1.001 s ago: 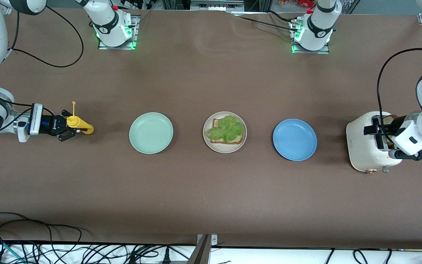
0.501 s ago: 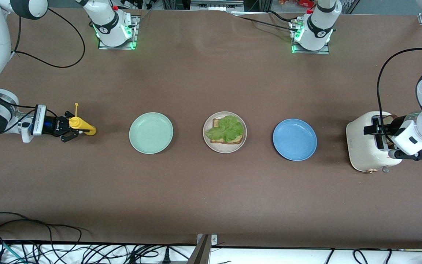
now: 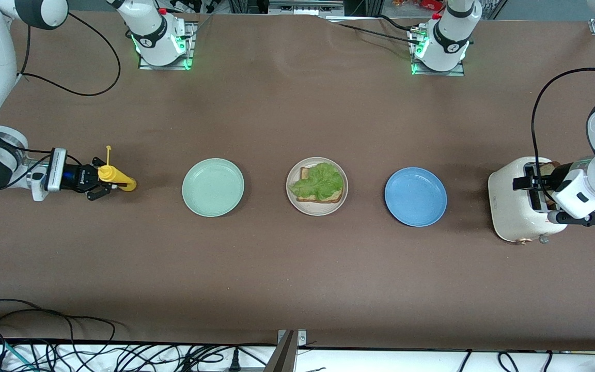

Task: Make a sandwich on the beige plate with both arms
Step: 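Lower the mustard bottle onto the table and open the right gripper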

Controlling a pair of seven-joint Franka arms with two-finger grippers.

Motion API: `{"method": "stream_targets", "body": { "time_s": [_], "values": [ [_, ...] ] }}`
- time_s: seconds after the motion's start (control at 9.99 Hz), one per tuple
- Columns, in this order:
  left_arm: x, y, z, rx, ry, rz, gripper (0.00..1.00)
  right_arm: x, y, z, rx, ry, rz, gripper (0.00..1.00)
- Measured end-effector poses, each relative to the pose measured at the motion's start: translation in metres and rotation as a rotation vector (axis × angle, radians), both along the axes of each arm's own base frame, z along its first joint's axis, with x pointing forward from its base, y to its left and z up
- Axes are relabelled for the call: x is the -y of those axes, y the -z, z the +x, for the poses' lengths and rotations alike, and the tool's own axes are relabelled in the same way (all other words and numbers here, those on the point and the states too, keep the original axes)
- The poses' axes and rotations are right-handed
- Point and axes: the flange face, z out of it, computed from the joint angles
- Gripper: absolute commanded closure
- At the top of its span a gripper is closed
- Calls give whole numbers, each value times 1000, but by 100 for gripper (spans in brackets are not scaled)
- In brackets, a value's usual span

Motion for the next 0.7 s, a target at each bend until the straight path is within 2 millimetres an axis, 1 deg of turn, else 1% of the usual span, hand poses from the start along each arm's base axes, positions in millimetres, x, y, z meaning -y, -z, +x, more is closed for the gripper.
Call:
{"method": "stream_targets", "body": {
  "time_s": [0.2, 0.3, 0.4, 0.5, 0.6, 0.7],
  "values": [
    [0, 0, 0, 0, 0, 0, 0, 3, 14, -4, 4, 8, 11, 100],
    [0, 0, 0, 0, 0, 0, 0, 3, 18, -4, 3, 8, 12, 100],
    [0, 0, 0, 0, 0, 0, 0, 2, 18, -4, 4, 7, 12, 89],
    [0, 0, 0, 0, 0, 0, 0, 2, 17, -2, 7, 6, 13, 45],
    [0, 0, 0, 0, 0, 0, 0, 2, 16, -2, 9, 6, 14, 42],
    [0, 0, 0, 0, 0, 0, 0, 2, 16, -1, 9, 6, 17, 42]
  ]
}}
